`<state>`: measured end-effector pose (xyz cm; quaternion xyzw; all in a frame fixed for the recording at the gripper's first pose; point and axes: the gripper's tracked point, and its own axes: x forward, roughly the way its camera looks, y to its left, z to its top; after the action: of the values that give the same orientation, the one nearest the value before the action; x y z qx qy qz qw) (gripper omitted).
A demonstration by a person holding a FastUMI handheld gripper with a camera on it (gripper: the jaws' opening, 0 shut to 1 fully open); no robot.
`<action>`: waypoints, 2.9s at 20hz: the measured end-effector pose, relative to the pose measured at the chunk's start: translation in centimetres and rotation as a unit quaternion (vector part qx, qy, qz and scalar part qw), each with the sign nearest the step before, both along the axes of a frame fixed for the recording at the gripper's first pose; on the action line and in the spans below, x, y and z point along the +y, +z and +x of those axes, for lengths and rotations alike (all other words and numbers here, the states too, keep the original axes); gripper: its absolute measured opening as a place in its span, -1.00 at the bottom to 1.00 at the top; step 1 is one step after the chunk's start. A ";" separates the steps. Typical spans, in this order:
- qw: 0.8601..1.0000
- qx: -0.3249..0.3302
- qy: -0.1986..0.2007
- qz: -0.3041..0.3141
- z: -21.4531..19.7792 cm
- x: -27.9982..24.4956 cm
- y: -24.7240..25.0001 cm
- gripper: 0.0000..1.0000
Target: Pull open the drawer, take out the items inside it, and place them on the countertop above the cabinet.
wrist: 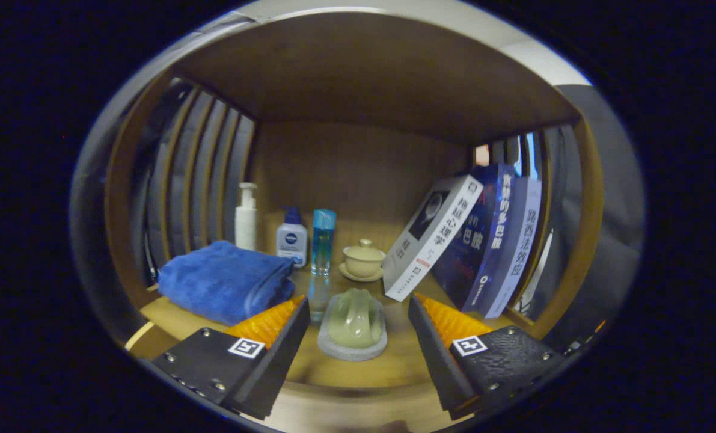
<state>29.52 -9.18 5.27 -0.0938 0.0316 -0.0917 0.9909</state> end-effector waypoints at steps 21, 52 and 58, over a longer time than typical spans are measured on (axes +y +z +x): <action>0.994 -0.064 0.021 0.088 -30.1 2.5 -8.2 0.96; 0.995 -0.015 0.009 0.097 -18.4 -0.1 -16.9 0.98; 0.995 -0.005 0.011 0.102 -13.6 -0.8 -17.3 0.97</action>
<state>15.92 -10.01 -11.98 0.0082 0.0352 -0.0770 0.9964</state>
